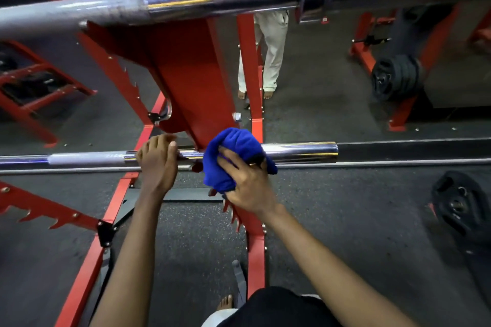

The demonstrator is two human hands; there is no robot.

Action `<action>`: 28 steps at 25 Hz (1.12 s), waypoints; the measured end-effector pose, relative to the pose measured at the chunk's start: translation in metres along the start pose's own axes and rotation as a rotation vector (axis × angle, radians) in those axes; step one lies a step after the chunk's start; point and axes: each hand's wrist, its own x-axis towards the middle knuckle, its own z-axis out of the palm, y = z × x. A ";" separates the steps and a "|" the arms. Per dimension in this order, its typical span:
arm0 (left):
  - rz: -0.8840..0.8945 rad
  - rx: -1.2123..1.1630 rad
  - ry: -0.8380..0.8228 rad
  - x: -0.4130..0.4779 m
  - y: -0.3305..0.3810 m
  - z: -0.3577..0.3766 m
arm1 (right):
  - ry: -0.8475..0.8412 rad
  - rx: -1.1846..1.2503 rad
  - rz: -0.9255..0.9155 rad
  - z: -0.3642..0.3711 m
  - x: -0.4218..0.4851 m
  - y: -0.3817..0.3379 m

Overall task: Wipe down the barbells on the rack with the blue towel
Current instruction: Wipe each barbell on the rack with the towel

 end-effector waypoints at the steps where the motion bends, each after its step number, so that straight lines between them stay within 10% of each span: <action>1: 0.035 0.012 0.002 -0.002 -0.002 0.002 | 0.008 0.004 -0.009 -0.005 -0.007 0.011; 13: 0.041 0.027 0.078 -0.008 0.001 0.010 | 0.454 0.268 0.772 -0.093 -0.012 0.100; 16: 0.030 0.036 0.075 -0.008 0.002 0.012 | 0.540 0.999 1.087 -0.113 0.001 0.125; 20: 0.025 0.054 0.107 -0.008 0.004 0.015 | 0.394 1.766 0.890 -0.105 -0.026 0.126; 23: 0.039 0.051 0.121 -0.007 0.003 0.015 | 0.455 2.407 1.120 -0.063 -0.040 0.102; 28: 0.039 0.051 0.132 -0.008 -0.001 0.016 | 0.250 2.627 1.380 -0.011 -0.034 0.053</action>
